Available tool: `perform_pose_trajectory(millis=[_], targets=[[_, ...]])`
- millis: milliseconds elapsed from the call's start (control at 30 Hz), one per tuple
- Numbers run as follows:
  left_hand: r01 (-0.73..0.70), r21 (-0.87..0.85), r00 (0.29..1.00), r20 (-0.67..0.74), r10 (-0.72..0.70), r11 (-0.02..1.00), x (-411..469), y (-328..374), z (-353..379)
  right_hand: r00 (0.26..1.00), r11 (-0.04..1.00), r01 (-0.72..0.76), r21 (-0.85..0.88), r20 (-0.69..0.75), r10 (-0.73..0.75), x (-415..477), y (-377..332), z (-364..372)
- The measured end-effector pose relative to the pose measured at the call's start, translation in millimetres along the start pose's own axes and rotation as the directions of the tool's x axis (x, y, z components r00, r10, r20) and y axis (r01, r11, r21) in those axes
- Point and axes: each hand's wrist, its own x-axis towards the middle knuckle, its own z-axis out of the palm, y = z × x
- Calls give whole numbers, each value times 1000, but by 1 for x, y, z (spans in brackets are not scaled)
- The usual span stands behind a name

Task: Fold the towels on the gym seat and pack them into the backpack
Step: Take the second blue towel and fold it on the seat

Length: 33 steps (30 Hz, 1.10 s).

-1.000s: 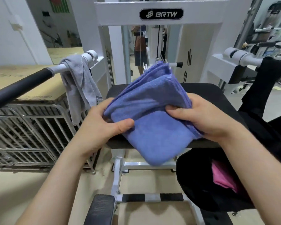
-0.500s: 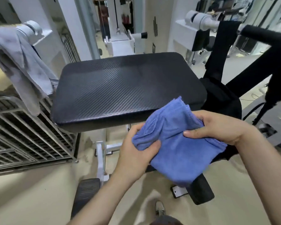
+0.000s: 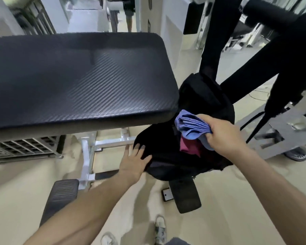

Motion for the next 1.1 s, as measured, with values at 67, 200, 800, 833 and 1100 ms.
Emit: perform_pose_trajectory(millis=[67,200,800,833,1100], targets=[[-14,84,999,53,9,996,13,10,5,998,998,53,-28,19,-53,8,11,3],[-48,59,999,12,47,997,29,11,18,997,993,80,-87,-2,-81,17,29,7],[-437,-542,883,-409,229,718,-170,25,-133,880,976,160,150,426,-210,-20,-59,21],[-435,-575,893,-377,247,693,-181,19,-137,890,983,172,69,417,-185,-23,-65,29],[-456,-765,886,-343,313,454,-229,1,-140,996,937,17,-349,-77,-47,-37,-90,77]])
